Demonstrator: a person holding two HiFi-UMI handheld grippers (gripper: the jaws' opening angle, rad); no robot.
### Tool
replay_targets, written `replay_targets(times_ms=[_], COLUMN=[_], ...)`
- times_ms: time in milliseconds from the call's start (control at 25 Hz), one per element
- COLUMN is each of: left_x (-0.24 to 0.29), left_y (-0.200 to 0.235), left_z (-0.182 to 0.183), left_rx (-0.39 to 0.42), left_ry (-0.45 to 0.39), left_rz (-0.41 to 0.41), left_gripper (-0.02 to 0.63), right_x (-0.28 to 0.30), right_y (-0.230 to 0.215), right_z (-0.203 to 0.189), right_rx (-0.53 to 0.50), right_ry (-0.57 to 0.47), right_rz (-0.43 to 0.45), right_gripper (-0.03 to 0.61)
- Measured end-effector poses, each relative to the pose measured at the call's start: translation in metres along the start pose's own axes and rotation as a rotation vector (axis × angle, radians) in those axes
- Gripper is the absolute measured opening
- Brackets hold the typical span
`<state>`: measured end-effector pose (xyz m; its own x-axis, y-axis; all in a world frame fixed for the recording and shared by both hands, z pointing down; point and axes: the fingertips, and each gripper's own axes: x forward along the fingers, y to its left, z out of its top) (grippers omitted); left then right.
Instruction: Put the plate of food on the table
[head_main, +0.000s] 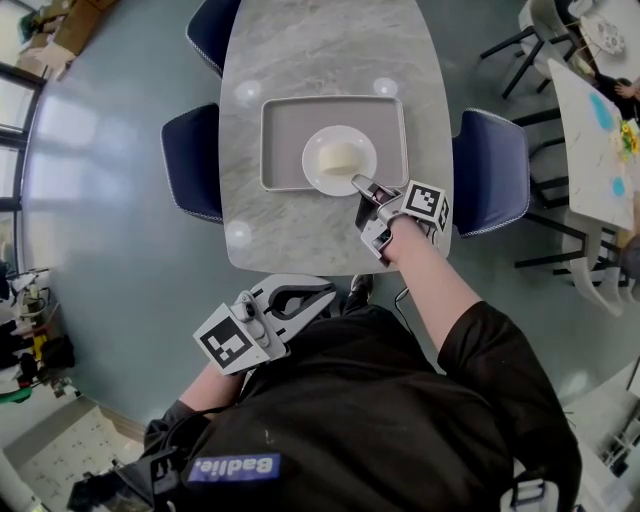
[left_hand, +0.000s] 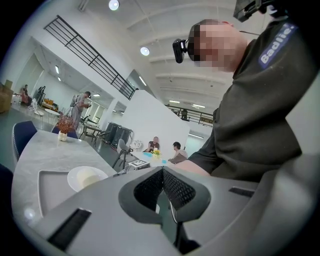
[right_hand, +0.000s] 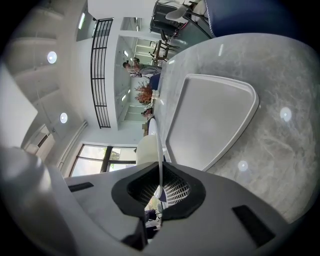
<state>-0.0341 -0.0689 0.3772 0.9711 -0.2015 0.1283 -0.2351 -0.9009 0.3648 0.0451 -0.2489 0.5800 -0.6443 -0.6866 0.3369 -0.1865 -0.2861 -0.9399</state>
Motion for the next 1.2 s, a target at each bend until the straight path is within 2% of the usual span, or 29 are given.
replay_targets(times_ms=[1200], left_x=[-0.002], left_y=[0.016], left_z=[0.002], left_rx=[-0.049], left_ry=[-0.008], left_rz=[0.051], left_gripper=[0.006], right_x=[0.064], right_y=[-0.032], right_z=[0.046], right_rx=[0.046], right_ry=[-0.030], right_rz=[-0.052], right_gripper=[0.018])
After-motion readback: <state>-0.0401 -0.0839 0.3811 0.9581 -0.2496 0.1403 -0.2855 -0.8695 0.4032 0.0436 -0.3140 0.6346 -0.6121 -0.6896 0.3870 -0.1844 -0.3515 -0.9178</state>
